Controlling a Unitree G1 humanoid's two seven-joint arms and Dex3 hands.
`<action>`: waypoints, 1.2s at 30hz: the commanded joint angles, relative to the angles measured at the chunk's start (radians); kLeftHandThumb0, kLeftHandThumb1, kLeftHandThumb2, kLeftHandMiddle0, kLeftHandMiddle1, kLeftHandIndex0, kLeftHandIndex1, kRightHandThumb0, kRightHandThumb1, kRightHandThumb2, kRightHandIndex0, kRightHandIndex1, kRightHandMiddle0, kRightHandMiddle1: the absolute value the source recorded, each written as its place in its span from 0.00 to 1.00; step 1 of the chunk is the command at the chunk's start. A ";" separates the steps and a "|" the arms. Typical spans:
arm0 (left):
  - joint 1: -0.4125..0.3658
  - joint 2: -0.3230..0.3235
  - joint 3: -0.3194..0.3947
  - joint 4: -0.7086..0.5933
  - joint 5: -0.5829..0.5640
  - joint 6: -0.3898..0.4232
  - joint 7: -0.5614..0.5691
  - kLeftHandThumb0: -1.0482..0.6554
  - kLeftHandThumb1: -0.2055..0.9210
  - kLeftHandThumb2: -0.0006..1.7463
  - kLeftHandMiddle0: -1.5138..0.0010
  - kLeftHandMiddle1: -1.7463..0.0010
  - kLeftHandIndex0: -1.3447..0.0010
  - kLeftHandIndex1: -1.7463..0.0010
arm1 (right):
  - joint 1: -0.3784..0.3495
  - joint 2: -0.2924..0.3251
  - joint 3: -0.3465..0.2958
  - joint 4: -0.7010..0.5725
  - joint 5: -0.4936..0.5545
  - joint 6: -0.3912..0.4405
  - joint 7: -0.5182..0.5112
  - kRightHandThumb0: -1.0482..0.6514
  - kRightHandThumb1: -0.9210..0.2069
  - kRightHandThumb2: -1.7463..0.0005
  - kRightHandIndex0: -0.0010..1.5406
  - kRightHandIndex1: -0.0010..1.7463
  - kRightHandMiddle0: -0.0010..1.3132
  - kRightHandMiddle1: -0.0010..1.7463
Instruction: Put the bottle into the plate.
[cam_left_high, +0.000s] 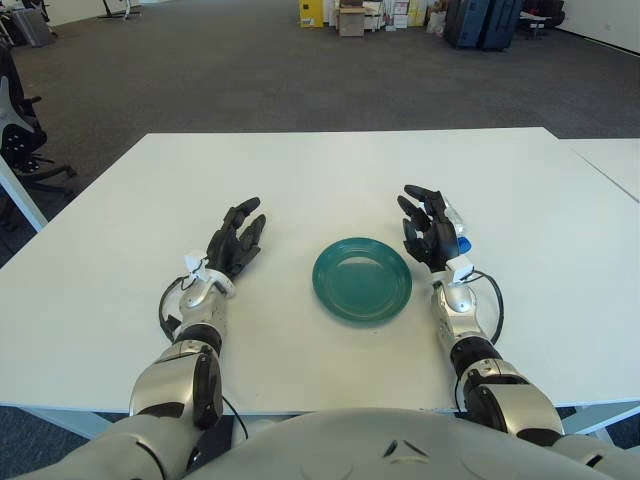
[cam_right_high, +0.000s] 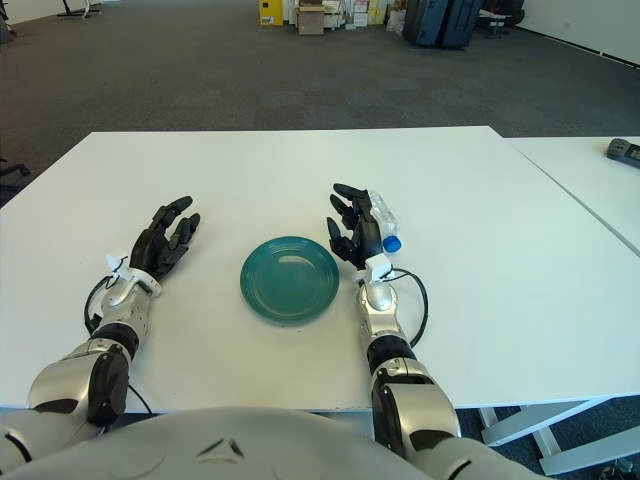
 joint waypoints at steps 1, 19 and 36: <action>0.019 -0.002 -0.001 0.029 0.004 0.030 0.001 0.32 1.00 0.33 0.68 1.00 1.00 0.50 | 0.027 0.004 0.011 -0.071 -0.036 0.023 -0.047 0.24 0.00 0.75 0.31 0.04 0.00 0.52; 0.018 -0.008 -0.002 0.033 0.004 0.031 0.002 0.31 1.00 0.33 0.68 1.00 0.99 0.50 | 0.013 -0.023 0.017 -0.310 -0.185 0.192 -0.273 0.32 0.00 0.76 0.34 0.04 0.03 0.50; 0.023 -0.015 -0.006 0.030 0.003 0.027 0.010 0.32 1.00 0.33 0.67 1.00 1.00 0.50 | -0.065 -0.111 0.016 -0.342 -0.264 0.317 -0.378 0.32 0.01 0.77 0.34 0.03 0.00 0.47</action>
